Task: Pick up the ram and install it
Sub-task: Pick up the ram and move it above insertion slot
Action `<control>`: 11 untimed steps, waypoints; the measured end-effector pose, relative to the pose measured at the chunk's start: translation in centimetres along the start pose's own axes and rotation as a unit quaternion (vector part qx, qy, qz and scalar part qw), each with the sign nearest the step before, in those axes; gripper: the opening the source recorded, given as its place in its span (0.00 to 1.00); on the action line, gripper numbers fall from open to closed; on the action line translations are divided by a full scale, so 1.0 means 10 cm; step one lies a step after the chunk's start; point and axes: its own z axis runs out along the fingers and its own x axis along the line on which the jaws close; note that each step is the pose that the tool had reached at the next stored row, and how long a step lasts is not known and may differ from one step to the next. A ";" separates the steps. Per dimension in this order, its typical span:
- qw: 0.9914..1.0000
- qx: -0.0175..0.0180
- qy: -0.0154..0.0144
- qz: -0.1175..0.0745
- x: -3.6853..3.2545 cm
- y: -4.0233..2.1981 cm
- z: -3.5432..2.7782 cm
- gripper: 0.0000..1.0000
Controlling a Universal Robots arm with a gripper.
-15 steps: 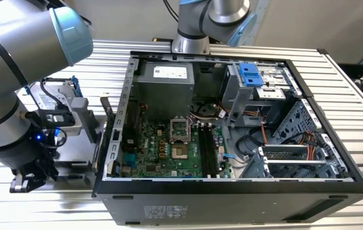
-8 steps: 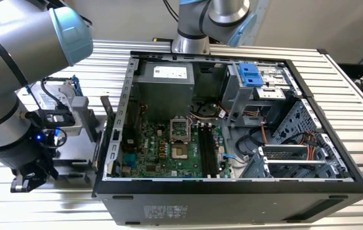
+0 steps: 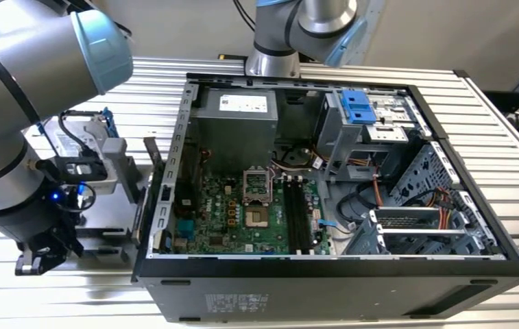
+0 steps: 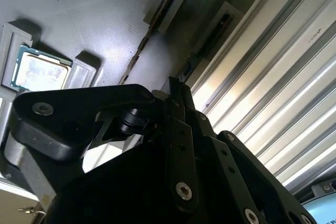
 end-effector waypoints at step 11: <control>1.000 0.000 0.000 0.001 -0.005 0.001 -0.228 0.00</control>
